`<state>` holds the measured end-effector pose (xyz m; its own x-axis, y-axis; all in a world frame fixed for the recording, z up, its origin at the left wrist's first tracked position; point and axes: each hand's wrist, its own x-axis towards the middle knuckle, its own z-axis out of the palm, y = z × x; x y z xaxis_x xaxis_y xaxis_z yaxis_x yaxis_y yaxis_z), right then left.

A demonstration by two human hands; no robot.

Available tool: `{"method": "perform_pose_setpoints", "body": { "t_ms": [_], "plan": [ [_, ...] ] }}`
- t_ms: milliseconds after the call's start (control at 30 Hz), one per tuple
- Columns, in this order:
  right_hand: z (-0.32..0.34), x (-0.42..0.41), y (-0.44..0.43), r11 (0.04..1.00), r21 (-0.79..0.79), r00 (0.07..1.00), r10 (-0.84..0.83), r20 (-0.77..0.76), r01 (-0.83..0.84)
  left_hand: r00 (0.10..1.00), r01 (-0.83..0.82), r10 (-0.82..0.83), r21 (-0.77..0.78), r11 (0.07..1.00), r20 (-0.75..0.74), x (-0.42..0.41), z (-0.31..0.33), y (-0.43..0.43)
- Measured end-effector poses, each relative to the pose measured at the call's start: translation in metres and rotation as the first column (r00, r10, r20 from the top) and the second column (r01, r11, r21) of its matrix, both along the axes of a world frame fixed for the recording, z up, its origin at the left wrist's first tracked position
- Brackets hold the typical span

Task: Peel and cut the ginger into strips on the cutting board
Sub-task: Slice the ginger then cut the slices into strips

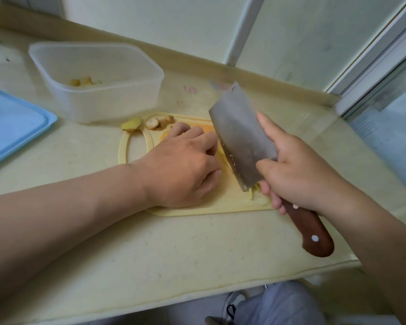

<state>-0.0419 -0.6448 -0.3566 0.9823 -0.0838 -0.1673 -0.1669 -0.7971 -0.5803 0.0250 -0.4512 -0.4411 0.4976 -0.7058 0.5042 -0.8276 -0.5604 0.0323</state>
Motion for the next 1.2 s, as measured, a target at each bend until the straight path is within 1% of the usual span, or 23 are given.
{"method": "perform_pose_setpoints", "body": {
  "t_ms": [67,133,200,233,300,433,500,567,667,733,833,933,1000,1033,1100,1133,1200],
  "plan": [
    [0.0,0.002,-0.004,0.996,0.089,0.999,-0.035,0.019,0.033,0.999,-0.044,0.045,-0.035,0.998,0.022,-0.001,0.002,0.0],
    [-0.001,0.003,-0.003,0.985,0.167,0.999,-0.048,0.023,0.043,0.986,-0.164,0.167,-0.101,0.981,0.029,-0.002,0.006,0.002],
    [-0.006,0.002,0.001,0.976,0.214,0.999,-0.041,-0.009,0.042,0.957,-0.288,0.288,-0.164,0.943,-0.025,-0.003,0.01,0.003],
    [-0.009,0.002,0.002,0.973,0.226,0.999,-0.035,-0.028,0.04,0.945,-0.326,0.32,-0.18,0.928,-0.062,-0.003,0.013,0.004],
    [-0.013,0.004,0.002,0.968,0.246,0.998,-0.027,-0.06,0.041,0.928,-0.371,0.356,-0.179,0.911,-0.113,-0.001,0.017,0.004],
    [-0.011,0.013,-0.017,0.961,0.273,0.994,-0.021,-0.105,0.049,0.899,-0.431,0.408,-0.152,0.889,-0.161,0.006,0.023,0.007],
    [-0.009,0.017,-0.029,0.959,0.274,0.994,-0.036,-0.107,0.064,0.869,-0.472,0.447,-0.085,0.877,-0.211,0.011,0.029,0.009],
    [-0.008,0.02,-0.039,0.961,0.267,0.994,-0.04,-0.106,0.067,0.83,-0.485,0.477,0.05,0.873,-0.289,0.015,0.033,0.01],
    [-0.008,0.025,-0.05,0.955,0.287,0.993,-0.044,-0.108,0.074,0.811,-0.402,0.471,0.253,0.88,-0.348,0.017,0.038,0.009],
    [-0.01,0.026,-0.055,0.952,0.301,0.994,-0.028,-0.108,0.06,0.811,-0.383,0.489,0.341,0.859,-0.322,0.018,0.041,0.005],
    [-0.014,0.025,-0.058,0.944,0.327,0.996,-0.006,-0.092,0.036,0.811,-0.401,0.516,0.382,0.833,-0.274,0.021,0.045,-0.002],
    [-0.016,0.023,-0.06,0.94,0.341,0.997,0.0,-0.073,0.025,0.811,-0.39,0.505,0.372,0.842,-0.295,0.022,0.048,-0.005],
    [-0.017,0.021,-0.059,0.935,0.355,0.998,0.0,-0.065,0.023,0.834,-0.391,0.476,0.311,0.867,-0.279,0.021,0.05,-0.005],
    [-0.016,0.02,-0.059,0.934,0.357,0.998,0.002,-0.061,0.02,0.859,-0.387,0.448,0.26,0.885,-0.248,0.018,0.05,-0.005],
    [-0.015,0.018,-0.059,0.936,0.352,0.999,0.006,-0.051,0.012,0.914,-0.355,0.381,0.179,0.917,-0.139,0.01,0.049,-0.007],
    [-0.015,0.017,-0.059,0.937,0.35,0.999,0.006,-0.046,0.01,0.931,-0.341,0.357,0.166,0.925,-0.074,0.004,0.045,-0.008],
    [-0.014,0.015,-0.059,0.939,0.344,0.999,0.008,-0.041,0.007,0.933,-0.357,0.36,0.188,0.915,0.02,-0.01,0.035,-0.015]
  ]
}}
